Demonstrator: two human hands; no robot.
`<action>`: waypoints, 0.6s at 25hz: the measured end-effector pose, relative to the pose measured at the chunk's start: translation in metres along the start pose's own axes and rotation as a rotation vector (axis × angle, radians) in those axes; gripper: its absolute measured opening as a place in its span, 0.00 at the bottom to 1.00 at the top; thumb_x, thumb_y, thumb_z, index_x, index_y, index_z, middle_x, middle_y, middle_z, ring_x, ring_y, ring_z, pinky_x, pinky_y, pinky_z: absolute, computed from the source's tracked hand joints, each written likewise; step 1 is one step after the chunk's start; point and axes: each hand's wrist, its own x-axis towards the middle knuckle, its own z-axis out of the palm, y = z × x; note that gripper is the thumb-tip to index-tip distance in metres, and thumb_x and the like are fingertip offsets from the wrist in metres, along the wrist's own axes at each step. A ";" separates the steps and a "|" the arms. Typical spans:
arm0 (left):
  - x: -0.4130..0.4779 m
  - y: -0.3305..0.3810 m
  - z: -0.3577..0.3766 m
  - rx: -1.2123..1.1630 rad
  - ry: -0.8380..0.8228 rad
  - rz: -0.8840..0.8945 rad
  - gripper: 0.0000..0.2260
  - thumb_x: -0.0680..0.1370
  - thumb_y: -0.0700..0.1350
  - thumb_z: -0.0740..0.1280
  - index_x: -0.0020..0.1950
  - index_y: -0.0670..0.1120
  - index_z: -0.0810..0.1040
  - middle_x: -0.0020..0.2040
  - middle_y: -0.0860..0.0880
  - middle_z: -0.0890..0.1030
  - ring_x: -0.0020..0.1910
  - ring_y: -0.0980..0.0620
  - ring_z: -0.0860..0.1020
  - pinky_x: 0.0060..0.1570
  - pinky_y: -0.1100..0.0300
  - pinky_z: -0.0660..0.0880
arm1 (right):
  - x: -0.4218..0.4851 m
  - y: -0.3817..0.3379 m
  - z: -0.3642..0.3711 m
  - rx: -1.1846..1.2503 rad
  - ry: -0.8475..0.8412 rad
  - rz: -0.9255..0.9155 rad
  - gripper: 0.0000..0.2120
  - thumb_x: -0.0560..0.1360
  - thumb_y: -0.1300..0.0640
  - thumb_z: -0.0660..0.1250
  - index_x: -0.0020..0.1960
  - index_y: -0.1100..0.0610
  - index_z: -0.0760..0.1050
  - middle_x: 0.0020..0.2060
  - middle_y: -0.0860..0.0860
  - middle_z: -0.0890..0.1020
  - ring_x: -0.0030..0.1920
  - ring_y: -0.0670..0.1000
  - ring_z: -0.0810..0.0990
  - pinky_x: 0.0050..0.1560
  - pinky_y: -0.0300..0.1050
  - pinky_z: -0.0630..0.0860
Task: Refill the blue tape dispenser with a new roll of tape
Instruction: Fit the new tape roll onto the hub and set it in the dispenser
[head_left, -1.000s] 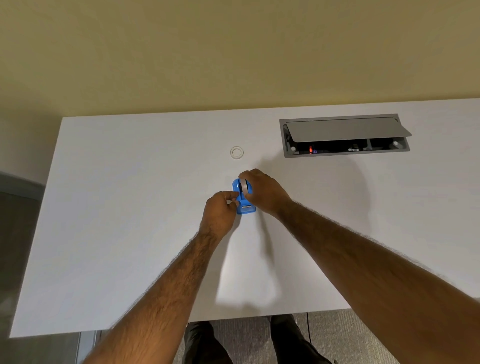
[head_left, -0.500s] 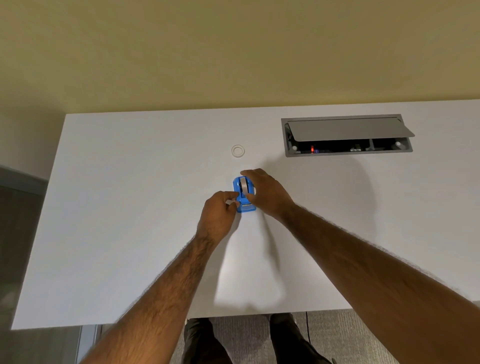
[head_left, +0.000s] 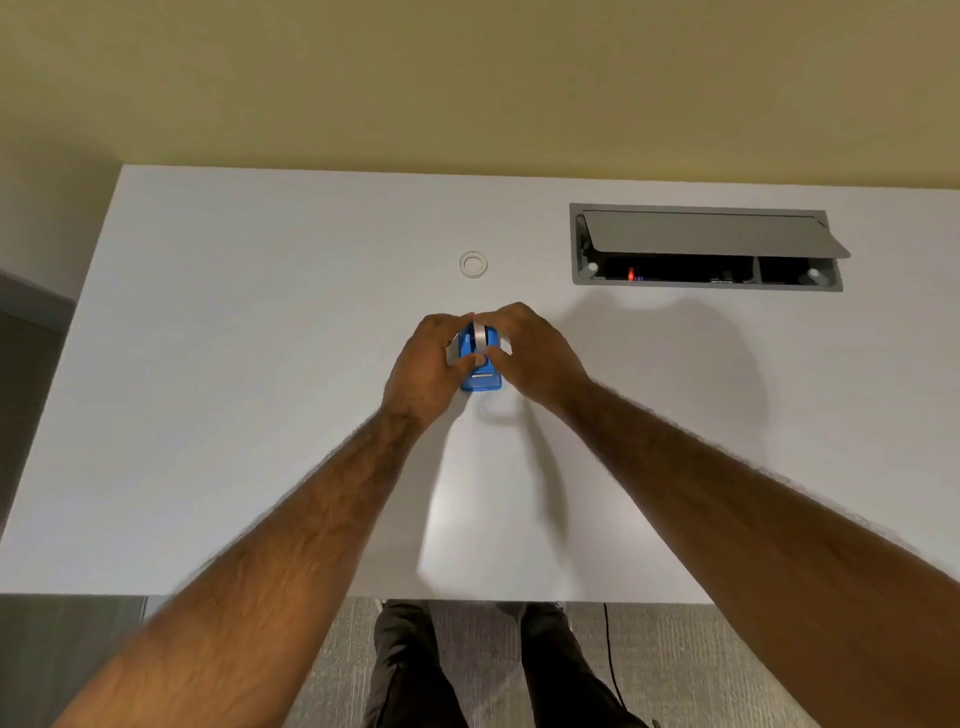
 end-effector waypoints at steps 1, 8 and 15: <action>0.003 -0.002 0.003 0.023 0.003 0.012 0.19 0.77 0.49 0.71 0.67 0.50 0.76 0.61 0.50 0.78 0.56 0.50 0.77 0.60 0.50 0.76 | 0.002 0.002 0.002 0.003 0.004 0.000 0.18 0.78 0.57 0.65 0.67 0.53 0.76 0.61 0.55 0.80 0.58 0.54 0.80 0.60 0.47 0.77; 0.006 -0.010 -0.002 0.195 0.014 0.194 0.18 0.80 0.52 0.64 0.68 0.48 0.76 0.63 0.46 0.79 0.59 0.47 0.78 0.58 0.54 0.74 | 0.014 0.005 0.016 0.028 -0.007 0.038 0.14 0.75 0.48 0.71 0.59 0.50 0.78 0.55 0.52 0.81 0.56 0.51 0.78 0.58 0.48 0.76; 0.014 -0.005 -0.007 0.467 0.010 0.284 0.14 0.81 0.45 0.64 0.65 0.46 0.78 0.56 0.43 0.81 0.52 0.41 0.78 0.52 0.47 0.76 | 0.021 0.003 0.017 0.121 -0.012 0.089 0.14 0.74 0.55 0.73 0.58 0.55 0.79 0.56 0.54 0.81 0.54 0.51 0.78 0.55 0.41 0.72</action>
